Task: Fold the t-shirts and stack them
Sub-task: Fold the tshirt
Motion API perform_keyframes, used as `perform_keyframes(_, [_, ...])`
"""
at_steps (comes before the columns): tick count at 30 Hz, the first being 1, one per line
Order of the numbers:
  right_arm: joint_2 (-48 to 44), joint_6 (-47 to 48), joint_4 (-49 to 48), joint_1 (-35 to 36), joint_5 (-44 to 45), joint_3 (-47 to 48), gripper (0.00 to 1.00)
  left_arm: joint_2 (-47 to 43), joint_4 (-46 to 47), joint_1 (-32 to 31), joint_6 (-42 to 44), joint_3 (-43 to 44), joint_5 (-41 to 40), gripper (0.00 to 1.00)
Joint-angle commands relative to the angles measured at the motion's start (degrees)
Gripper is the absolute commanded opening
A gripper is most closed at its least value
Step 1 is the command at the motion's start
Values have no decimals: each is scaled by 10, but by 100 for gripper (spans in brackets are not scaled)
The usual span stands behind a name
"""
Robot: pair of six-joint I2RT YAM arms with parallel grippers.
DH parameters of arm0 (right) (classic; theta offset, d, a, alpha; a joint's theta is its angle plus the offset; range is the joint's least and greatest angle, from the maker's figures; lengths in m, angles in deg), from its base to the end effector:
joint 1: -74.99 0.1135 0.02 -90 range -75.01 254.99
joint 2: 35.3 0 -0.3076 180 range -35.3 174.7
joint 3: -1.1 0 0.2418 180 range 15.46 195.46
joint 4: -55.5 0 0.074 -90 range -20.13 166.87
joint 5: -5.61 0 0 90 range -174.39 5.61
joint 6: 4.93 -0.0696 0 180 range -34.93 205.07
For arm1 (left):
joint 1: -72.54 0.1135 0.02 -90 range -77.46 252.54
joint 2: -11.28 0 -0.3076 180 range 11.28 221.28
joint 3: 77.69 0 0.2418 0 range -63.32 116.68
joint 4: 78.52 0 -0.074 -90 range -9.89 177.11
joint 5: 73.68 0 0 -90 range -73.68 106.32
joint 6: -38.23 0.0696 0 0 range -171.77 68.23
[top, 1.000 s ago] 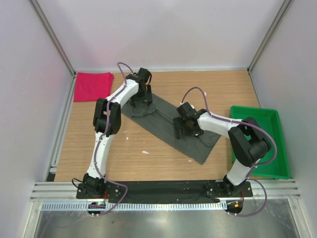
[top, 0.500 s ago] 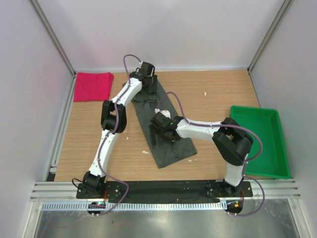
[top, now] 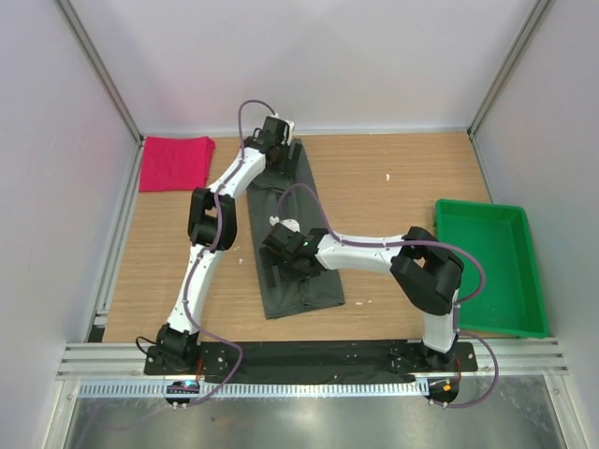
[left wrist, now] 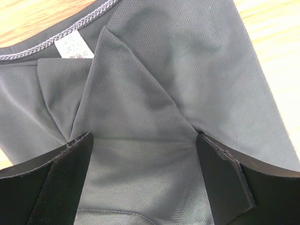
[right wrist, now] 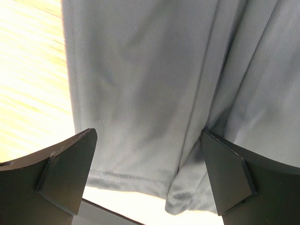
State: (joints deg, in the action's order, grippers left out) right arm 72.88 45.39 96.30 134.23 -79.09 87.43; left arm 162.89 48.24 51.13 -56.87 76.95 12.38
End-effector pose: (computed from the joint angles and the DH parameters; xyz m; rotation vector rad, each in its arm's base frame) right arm 0.2133 0.3458 0.1885 -0.4337 2.6969 0.4229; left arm 0.5826 -0.2233 0.1623 0.3171 2.4274 -0.1212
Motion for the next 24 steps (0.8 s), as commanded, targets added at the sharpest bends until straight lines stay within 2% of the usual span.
perform_keyframes(1, [1,7,59,9,40,58,100,-45,25,11,48,-29,-17,93])
perform_keyframes(4, [-4,43,111,9,94,120,100,-108,23,15,48,-29,-40,99])
perform_keyframes(7, [-31,74,166,9,157,168,100,-185,21,18,43,-34,-51,100])
perform_keyframes(11, [-97,111,218,3,248,180,100,-290,25,20,2,-84,-49,100])
perform_keyframes(13, [-121,108,239,-27,253,159,100,-347,20,20,-13,-134,-49,100])
perform_keyframes(15, [-160,106,226,-73,214,122,100,-381,13,20,-23,-173,-45,100])
perform_keyframes(16, [-174,102,212,-129,191,104,100,-415,9,22,-25,-216,-45,100])
perform_keyframes(18, [-215,101,139,-190,47,55,100,-440,-15,27,-42,-247,-5,100])
perform_keyframes(19, [-223,100,114,-226,-1,44,100,-450,-21,38,-50,-260,17,96])
perform_keyframes(20, [-225,101,71,-275,-92,38,100,-469,-18,45,-59,-291,37,93])
perform_keyframes(21, [-218,101,54,-296,-117,41,100,-476,-11,54,-87,-307,98,90])
perform_keyframes(22, [-206,103,43,-312,-140,54,100,-482,-1,73,-98,-321,132,81])
perform_keyframes(23, [-164,107,42,-336,-175,94,100,-489,25,93,-128,-347,200,72])
perform_keyframes(24, [-139,109,40,-345,-194,116,100,-489,43,93,-128,-358,225,67])
